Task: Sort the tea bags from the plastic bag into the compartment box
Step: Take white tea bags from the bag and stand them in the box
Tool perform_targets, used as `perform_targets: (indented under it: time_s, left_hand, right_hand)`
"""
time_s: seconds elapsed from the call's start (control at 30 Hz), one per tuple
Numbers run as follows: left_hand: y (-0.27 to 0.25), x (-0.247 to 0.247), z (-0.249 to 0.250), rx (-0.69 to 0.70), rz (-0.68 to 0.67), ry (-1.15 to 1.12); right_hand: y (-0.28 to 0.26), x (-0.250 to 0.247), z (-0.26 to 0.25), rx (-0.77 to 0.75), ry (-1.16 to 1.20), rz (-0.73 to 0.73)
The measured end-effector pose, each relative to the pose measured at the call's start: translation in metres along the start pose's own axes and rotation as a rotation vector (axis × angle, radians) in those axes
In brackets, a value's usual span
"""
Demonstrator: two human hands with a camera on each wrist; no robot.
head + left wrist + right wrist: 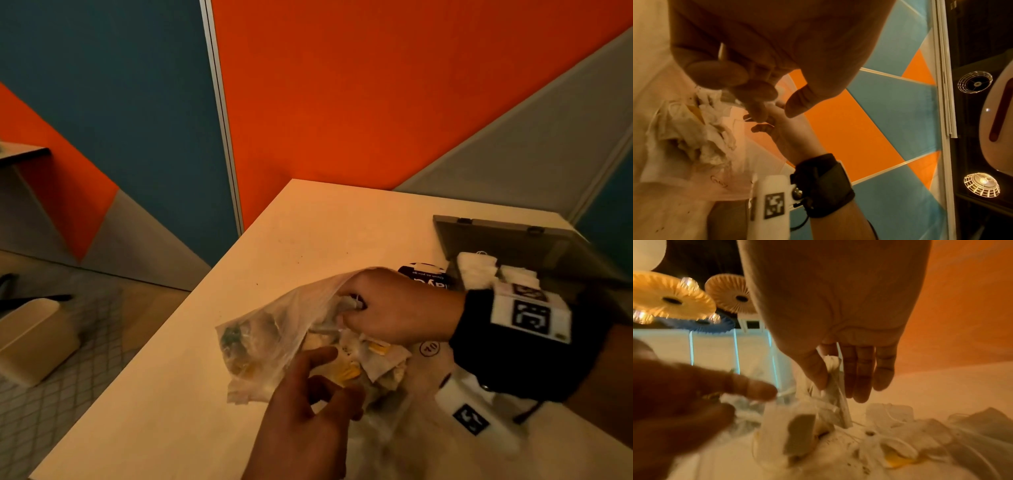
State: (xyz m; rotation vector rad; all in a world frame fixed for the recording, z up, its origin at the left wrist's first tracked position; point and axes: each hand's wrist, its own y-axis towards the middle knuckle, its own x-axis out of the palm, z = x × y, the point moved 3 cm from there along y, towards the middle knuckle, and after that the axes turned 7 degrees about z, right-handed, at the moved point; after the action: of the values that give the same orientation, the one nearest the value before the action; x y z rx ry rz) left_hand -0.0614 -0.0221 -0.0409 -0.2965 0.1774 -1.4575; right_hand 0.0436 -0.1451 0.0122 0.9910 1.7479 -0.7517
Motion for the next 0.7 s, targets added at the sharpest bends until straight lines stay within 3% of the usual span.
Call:
perform_targets:
  time_s: [0.17, 0.3, 0.47, 0.6, 0.7]
  left_hand:
    - [0.008, 0.007, 0.003, -0.004, 0.125, -0.036]
    - [0.016, 0.02, 0.01, 0.014, 0.129, -0.035]
    - [0.026, 0.032, 0.009, 0.075, 0.021, -0.022]
    - [0.029, 0.033, 0.008, 0.13, -0.06, 0.115]
    - [0.033, 0.03, 0.007, 0.151, -0.047, 0.17]
  right_hand:
    - [-0.027, -0.014, 0.012, 0.178, 0.333, -0.076]
    - [-0.047, -0.009, 0.023, 0.285, 0.49, -0.172]
    - [-0.059, -0.008, 0.03, 0.339, 0.725, -0.172]
    - [-0.062, -0.008, 0.033, 0.361, 0.871, -0.146]
    - [-0.065, -0.013, 0.033, 0.36, 0.886, -0.126]
